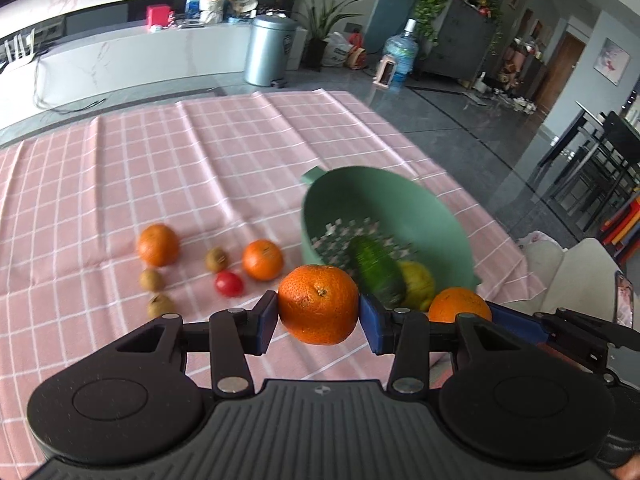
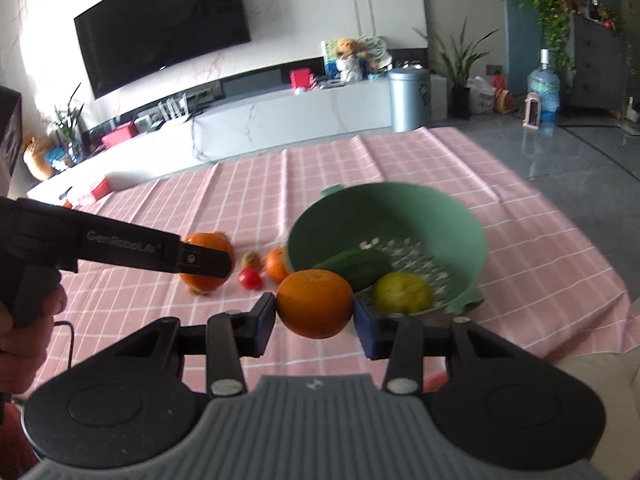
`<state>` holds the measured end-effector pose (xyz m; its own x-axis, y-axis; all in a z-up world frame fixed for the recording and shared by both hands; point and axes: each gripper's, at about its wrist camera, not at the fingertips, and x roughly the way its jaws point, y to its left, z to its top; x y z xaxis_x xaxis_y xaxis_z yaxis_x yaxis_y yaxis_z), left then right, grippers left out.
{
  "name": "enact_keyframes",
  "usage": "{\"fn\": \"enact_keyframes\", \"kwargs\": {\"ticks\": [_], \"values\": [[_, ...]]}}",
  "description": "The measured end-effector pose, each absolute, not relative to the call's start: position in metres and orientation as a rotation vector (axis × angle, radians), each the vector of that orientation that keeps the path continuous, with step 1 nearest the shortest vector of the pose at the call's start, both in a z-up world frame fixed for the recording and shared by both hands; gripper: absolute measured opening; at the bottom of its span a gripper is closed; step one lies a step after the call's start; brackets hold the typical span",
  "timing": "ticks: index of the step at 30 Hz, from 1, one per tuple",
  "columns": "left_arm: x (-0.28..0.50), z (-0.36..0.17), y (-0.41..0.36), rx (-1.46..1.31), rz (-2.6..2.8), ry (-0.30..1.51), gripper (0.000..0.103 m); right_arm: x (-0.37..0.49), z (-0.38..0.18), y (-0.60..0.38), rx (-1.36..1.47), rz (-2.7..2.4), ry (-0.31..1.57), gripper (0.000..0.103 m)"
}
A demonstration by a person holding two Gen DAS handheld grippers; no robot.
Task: Organize fruits
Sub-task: 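Carry both oranges into the green colander and open both grippers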
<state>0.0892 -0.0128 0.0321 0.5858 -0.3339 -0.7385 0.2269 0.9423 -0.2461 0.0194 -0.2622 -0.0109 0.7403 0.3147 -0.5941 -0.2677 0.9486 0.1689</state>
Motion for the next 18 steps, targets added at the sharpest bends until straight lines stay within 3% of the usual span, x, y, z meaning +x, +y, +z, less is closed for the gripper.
{"fn": "enact_keyframes", "kwargs": {"ticks": [18], "values": [[0.178,0.010,-0.068,-0.024,-0.315,1.056,0.050,0.111,-0.020,-0.291,-0.079,0.259,0.710,0.039]]}}
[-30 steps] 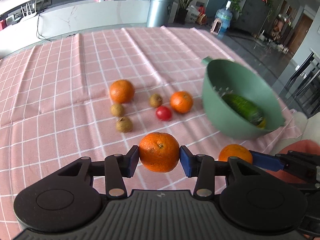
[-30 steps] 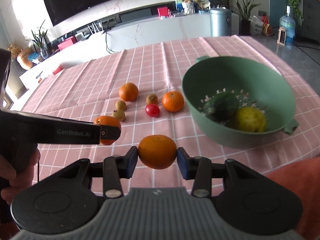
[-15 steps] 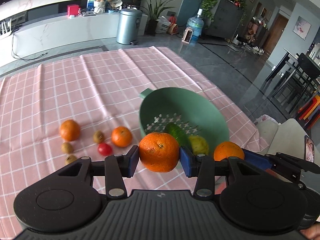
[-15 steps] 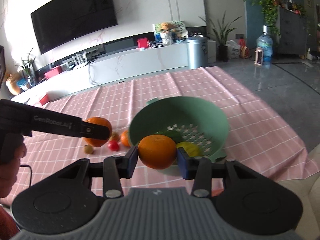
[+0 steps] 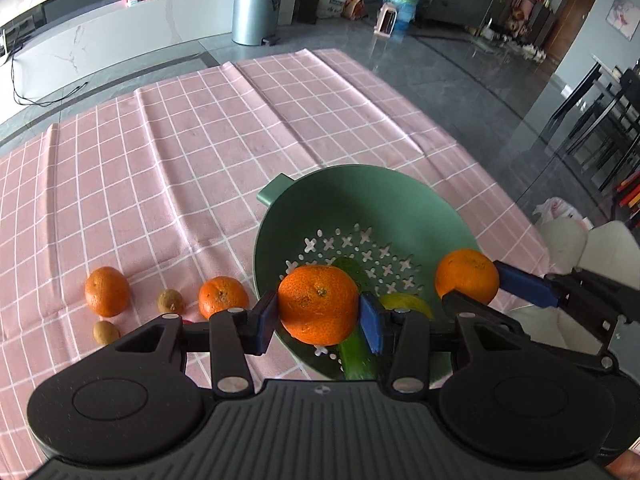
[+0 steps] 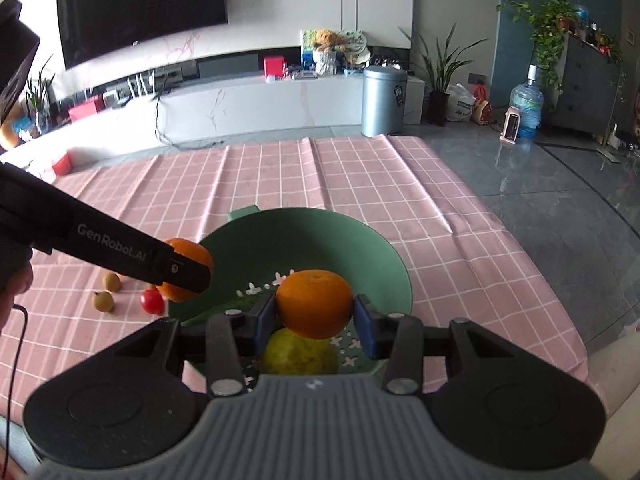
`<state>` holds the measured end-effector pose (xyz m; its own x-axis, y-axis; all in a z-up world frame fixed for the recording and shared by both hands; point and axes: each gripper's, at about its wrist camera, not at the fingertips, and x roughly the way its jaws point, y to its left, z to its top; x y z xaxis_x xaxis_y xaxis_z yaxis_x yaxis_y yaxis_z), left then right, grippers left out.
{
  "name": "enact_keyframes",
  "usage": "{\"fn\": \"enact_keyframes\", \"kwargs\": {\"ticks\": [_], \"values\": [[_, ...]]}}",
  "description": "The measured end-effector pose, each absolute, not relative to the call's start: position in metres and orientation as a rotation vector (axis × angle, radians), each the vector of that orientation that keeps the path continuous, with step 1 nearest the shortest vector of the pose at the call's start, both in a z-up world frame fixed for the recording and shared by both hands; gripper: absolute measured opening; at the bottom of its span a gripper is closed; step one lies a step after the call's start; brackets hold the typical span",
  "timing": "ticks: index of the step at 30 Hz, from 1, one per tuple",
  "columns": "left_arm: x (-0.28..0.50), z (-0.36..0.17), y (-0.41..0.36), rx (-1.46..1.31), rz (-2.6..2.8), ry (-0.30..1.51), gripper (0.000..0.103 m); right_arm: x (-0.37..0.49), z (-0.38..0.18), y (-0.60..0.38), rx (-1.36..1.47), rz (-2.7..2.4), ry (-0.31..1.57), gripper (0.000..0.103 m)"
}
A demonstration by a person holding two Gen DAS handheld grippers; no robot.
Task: Organize fruits
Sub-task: 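Carry both oranges into the green colander and open both grippers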
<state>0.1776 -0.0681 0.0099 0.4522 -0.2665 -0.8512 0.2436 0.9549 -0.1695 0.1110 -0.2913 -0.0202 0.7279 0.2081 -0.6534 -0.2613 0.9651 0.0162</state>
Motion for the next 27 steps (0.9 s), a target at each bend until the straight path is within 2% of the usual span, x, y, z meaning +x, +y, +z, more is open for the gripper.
{"fn": "enact_keyframes", "kwargs": {"ticks": [13,27], "values": [[0.220,-0.020,-0.084,0.068,-0.306,1.192,0.050,0.169,-0.054,-0.276,-0.196,0.303,0.855,0.039],[0.227,-0.025,-0.090,0.124,-0.309,1.188,0.050,0.181,-0.070,-0.267,-0.242,0.323,0.913,0.040]]}}
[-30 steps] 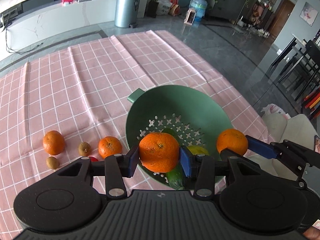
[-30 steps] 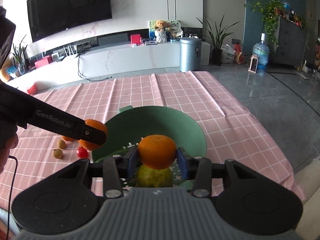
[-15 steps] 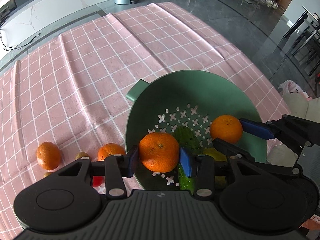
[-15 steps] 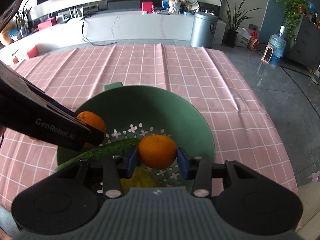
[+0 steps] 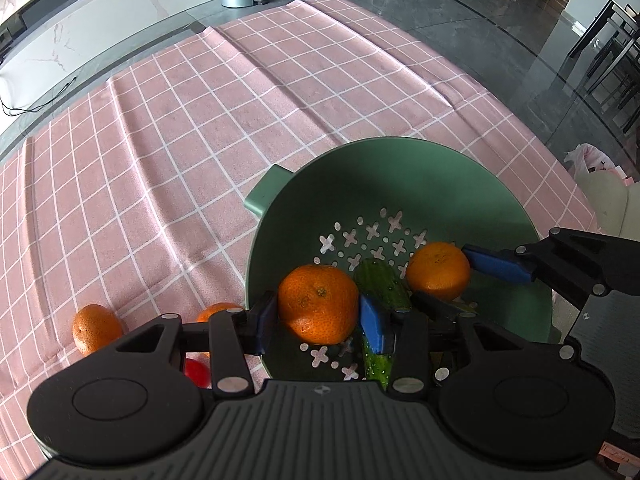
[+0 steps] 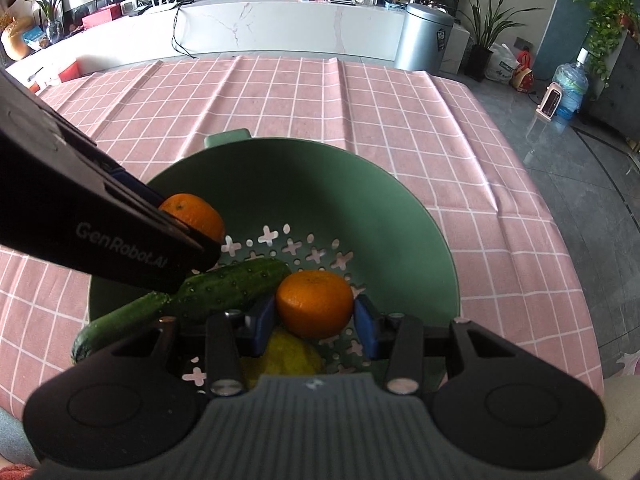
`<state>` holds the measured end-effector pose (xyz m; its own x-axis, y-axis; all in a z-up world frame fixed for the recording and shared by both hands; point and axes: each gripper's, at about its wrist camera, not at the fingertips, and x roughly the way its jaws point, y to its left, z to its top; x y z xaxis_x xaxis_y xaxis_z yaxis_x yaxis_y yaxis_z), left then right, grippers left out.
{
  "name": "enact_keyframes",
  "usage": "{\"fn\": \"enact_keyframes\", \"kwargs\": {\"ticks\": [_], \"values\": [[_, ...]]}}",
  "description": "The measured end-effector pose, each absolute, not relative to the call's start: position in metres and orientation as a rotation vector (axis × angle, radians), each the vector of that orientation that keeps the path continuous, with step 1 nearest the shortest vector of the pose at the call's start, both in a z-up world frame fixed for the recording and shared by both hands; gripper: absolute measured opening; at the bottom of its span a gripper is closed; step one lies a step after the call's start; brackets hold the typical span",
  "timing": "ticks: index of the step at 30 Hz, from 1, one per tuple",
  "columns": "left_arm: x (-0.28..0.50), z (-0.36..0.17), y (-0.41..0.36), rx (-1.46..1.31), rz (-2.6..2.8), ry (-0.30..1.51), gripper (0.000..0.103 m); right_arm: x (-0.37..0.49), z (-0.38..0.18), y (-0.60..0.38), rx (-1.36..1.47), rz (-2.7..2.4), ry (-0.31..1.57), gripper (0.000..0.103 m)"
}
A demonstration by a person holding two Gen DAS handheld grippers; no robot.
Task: Organize fruits
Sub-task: 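Carry both oranges into the green colander and open both grippers, then grasp a brown longan with the left gripper while the right gripper grasps the red cherry tomato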
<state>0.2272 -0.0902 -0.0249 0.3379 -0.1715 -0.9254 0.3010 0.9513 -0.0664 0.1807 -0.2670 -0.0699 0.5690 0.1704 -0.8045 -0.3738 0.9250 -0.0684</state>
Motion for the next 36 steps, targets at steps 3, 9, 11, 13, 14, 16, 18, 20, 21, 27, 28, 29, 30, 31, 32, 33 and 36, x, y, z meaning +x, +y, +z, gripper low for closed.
{"fn": "enact_keyframes", "kwargs": {"ticks": [3,9,11,13,14,16,18,20,21,27,28,29,30,31,32,33,36], "values": [[0.227,-0.025,-0.090,0.122,-0.309,1.189,0.050,0.181,-0.069,-0.266,-0.249,0.321,0.913,0.040],[0.227,-0.023,-0.087,0.100,-0.296,1.202,0.056,0.175,-0.059,-0.262,-0.267,0.326,0.888,0.040],[0.225,-0.021,-0.085,0.088,-0.300,1.206,0.057,0.173,-0.055,-0.261,-0.276,0.324,0.878,0.041],[0.222,-0.016,-0.084,0.083,-0.299,1.190,0.060,0.170,-0.051,-0.261,-0.280,0.316,0.867,0.041],[0.221,-0.012,-0.084,0.085,-0.298,1.178,0.061,0.168,-0.048,-0.261,-0.278,0.312,0.861,0.044],[0.218,-0.005,-0.083,0.084,-0.296,1.155,0.063,0.165,-0.044,-0.262,-0.271,0.304,0.848,0.049],[0.215,0.004,-0.081,0.082,-0.294,1.136,0.065,0.162,-0.040,-0.261,-0.267,0.297,0.838,0.049],[0.210,0.013,-0.079,0.079,-0.292,1.109,0.065,0.157,-0.035,-0.261,-0.255,0.290,0.826,0.049],[0.207,0.019,-0.077,0.076,-0.289,1.094,0.065,0.155,-0.032,-0.261,-0.247,0.285,0.817,0.049],[0.183,0.047,-0.061,0.073,-0.272,0.992,0.065,0.137,-0.011,-0.262,-0.140,0.260,0.756,0.050],[0.178,0.051,-0.058,0.074,-0.269,0.975,0.065,0.133,-0.008,-0.261,-0.112,0.259,0.744,0.050],[0.173,0.054,-0.055,0.073,-0.266,0.961,0.065,0.128,-0.005,-0.260,-0.088,0.258,0.734,0.050],[0.169,0.057,-0.051,0.071,-0.265,0.947,0.065,0.124,-0.002,-0.258,-0.065,0.260,0.723,0.051],[0.163,0.060,-0.046,0.064,-0.264,0.931,0.065,0.119,0.001,-0.256,-0.043,0.262,0.712,0.051],[0.158,0.063,-0.042,0.055,-0.260,0.920,0.065,0.114,0.003,-0.254,-0.020,0.265,0.702,0.052],[0.154,0.064,-0.037,0.046,-0.259,0.910,0.065,0.110,0.004,-0.251,0.002,0.270,0.697,0.052],[0.138,0.068,-0.023,0.031,-0.261,0.876,0.065,0.098,0.006,-0.242,0.056,0.286,0.687,0.052]]}}
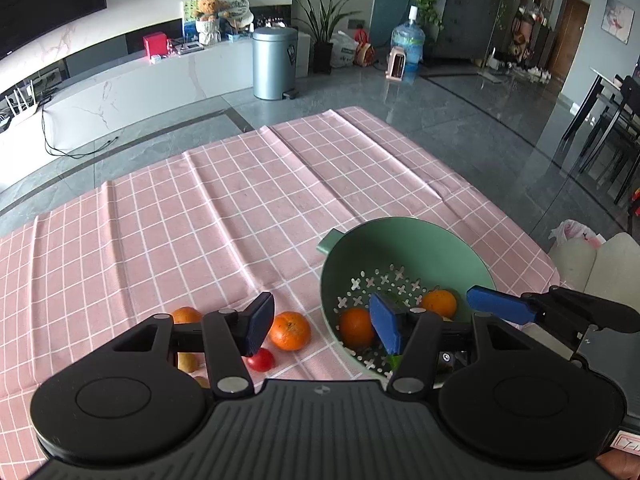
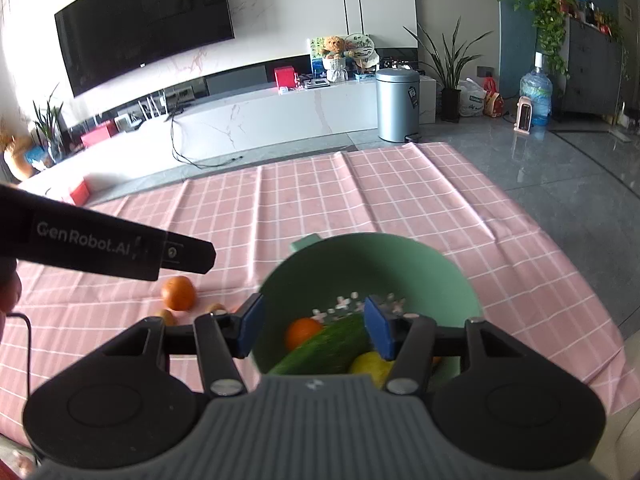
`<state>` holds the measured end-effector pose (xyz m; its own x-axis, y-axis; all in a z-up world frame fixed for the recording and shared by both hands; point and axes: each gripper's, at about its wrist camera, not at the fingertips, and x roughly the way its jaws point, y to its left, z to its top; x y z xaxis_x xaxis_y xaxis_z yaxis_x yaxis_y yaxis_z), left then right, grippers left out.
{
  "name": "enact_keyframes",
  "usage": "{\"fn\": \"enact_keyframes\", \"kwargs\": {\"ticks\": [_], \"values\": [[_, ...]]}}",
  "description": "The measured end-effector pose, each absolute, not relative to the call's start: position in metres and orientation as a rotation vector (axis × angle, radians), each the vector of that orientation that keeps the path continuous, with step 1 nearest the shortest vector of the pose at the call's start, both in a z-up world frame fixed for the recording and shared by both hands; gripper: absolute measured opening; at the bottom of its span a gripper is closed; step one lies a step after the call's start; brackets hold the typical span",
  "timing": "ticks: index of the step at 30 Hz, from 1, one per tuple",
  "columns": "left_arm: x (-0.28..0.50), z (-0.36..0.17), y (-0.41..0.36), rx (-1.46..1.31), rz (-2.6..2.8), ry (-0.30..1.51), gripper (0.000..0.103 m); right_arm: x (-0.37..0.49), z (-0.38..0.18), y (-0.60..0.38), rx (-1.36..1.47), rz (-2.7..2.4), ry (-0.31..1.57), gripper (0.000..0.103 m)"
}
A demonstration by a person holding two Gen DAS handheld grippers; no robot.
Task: Organize fruits
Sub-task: 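Grasp a brown longan with the left gripper while the right gripper grasps the red cherry tomato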
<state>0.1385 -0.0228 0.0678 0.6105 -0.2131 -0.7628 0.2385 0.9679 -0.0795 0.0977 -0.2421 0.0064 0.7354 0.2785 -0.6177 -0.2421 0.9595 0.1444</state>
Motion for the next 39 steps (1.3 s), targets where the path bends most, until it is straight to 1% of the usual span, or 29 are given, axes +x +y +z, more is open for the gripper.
{"fn": "enact_keyframes", "kwargs": {"ticks": [5,10,22,26,28,29,30,39], "values": [[0.117,0.064,0.002,0.030,-0.249,0.829,0.065,0.075,0.006,-0.223,0.083,0.313,0.649,0.052],[0.102,0.045,0.027,0.028,-0.229,0.832,0.065,0.052,-0.004,-0.197,0.038,0.348,0.627,0.052],[0.088,0.006,0.070,-0.044,-0.171,0.835,0.064,0.037,-0.038,-0.154,-0.061,0.348,0.661,0.051],[0.091,-0.006,0.082,-0.098,-0.180,0.856,0.060,0.040,-0.047,-0.147,-0.075,0.352,0.678,0.046],[0.094,-0.011,0.086,-0.107,-0.177,0.868,0.060,0.043,-0.051,-0.142,-0.089,0.354,0.682,0.042],[0.095,-0.013,0.087,-0.108,-0.176,0.874,0.059,0.045,-0.053,-0.139,-0.100,0.354,0.684,0.038],[0.097,-0.016,0.088,-0.108,-0.176,0.882,0.058,0.048,-0.054,-0.135,-0.111,0.356,0.686,0.036],[0.118,-0.041,0.091,-0.127,-0.183,0.945,0.050,0.074,-0.073,-0.113,-0.229,0.364,0.689,0.034]]}}
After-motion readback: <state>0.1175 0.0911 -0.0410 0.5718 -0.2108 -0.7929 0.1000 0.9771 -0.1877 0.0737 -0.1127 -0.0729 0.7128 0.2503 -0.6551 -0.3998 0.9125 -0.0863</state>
